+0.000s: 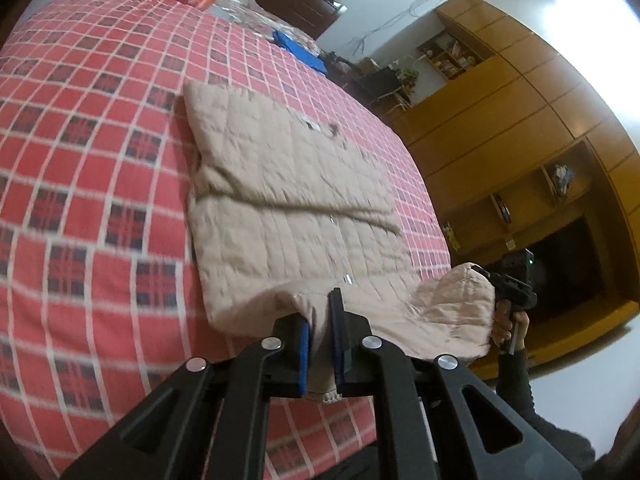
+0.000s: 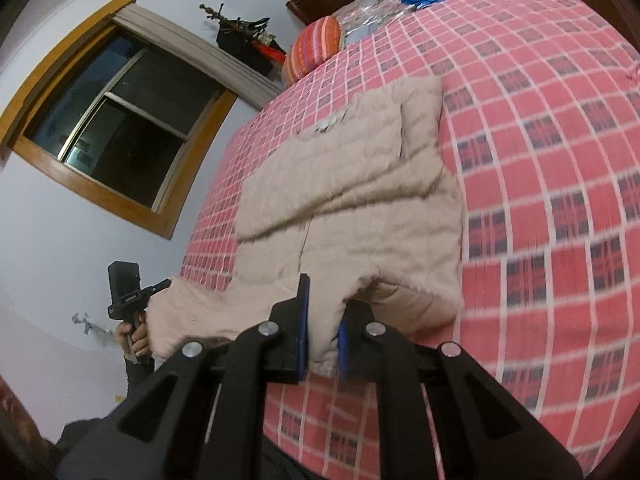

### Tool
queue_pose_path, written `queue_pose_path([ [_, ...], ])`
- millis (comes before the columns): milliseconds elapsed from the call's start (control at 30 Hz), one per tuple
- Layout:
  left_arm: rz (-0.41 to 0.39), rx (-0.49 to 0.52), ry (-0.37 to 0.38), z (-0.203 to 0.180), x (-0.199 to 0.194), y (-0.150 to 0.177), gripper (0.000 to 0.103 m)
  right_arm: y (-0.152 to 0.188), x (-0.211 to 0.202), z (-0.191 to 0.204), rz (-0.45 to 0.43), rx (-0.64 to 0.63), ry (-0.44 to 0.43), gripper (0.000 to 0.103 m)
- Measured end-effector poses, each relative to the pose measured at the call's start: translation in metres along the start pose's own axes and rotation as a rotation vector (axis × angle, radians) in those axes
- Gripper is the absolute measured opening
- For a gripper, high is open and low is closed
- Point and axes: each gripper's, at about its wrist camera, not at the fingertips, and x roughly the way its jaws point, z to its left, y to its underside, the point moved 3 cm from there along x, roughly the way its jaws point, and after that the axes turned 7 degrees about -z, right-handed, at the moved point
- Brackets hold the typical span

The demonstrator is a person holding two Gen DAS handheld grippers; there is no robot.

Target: Fold large clothes

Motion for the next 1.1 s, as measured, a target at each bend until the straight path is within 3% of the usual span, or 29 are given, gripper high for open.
queue_pose_path([
  [167,0.005,-0.024,-0.010,0.013,0.020,-0.041,0.009,-0.037,0.025,-0.018,-0.016,0.046,0.045,0.010],
  [400,0.053,-0.074,-0.091,0.046,0.067,-0.097,0.009,-0.079,0.075,-0.051,0.007,0.098,0.123,0.010],
  [567,0.126,-0.119,-0.150,0.074,0.111,-0.120,0.009,-0.101,0.116,-0.079,0.050,0.135,0.171,0.011],
  [767,0.169,-0.181,-0.152,0.096,0.139,-0.133,0.013,-0.112,0.143,-0.097,0.096,0.194,0.176,0.022],
  [833,0.151,-0.167,-0.126,0.089,0.132,-0.135,0.021,-0.116,0.139,-0.095,0.088,0.207,0.150,0.027],
  [933,0.124,-0.128,-0.084,0.075,0.115,-0.136,0.043,-0.117,0.122,-0.080,0.058,0.194,0.103,0.056],
  [967,0.100,-0.099,-0.106,0.071,0.107,-0.138,0.057,-0.119,0.113,-0.074,0.026,0.166,0.104,0.064],
  [1000,0.060,-0.062,-0.135,0.066,0.097,-0.140,0.074,-0.121,0.106,-0.068,0.001,0.144,0.103,0.065],
  [1100,0.001,-0.022,-0.148,0.063,0.083,-0.142,0.078,-0.121,0.094,-0.060,-0.027,0.114,0.091,0.065],
])
